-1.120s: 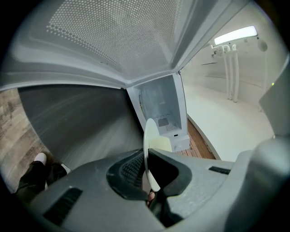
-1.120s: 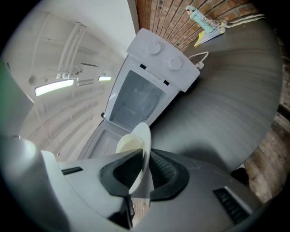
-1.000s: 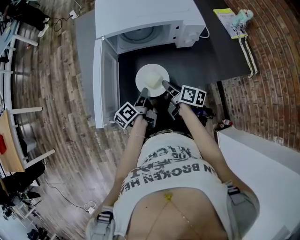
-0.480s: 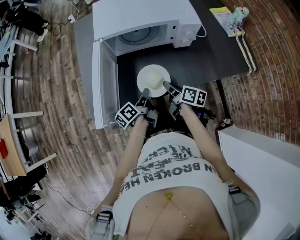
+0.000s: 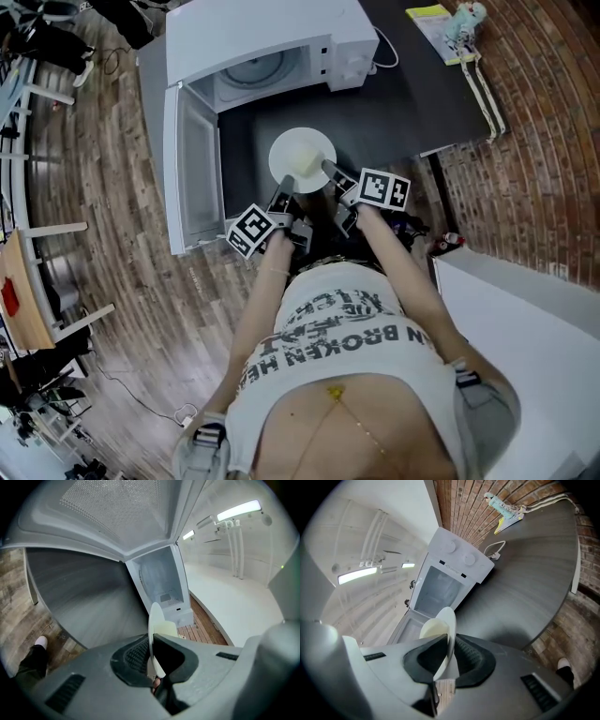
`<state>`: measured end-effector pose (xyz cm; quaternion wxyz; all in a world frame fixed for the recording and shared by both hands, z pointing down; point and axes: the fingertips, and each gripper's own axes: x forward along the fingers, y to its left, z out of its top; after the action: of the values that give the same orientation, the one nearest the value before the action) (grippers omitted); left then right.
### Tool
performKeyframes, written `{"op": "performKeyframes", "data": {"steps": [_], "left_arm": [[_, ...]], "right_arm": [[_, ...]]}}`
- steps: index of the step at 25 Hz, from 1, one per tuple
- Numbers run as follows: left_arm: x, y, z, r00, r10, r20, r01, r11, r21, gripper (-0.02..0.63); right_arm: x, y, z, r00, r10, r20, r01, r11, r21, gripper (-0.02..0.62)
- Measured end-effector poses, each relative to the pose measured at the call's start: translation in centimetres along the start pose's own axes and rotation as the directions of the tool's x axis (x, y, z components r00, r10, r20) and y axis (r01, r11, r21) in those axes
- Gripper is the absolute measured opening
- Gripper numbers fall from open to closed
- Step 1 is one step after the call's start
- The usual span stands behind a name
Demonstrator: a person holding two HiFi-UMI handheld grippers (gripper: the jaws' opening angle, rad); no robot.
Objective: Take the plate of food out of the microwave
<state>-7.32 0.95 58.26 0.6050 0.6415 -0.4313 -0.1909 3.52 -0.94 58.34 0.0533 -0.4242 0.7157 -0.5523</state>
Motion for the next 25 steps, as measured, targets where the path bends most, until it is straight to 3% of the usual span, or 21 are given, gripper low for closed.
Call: {"op": "performKeyframes", "data": {"steps": [25], "left_arm": [[0.3,-3.1,-9.4,0.984,0.062,0.165,-0.060,0.998,-0.019,0.018]], "right_arm": [[-7.5,-3.7,2.0,0.985,0.076,-0.153,-0.084,0.995,-0.050,0.044]]}}
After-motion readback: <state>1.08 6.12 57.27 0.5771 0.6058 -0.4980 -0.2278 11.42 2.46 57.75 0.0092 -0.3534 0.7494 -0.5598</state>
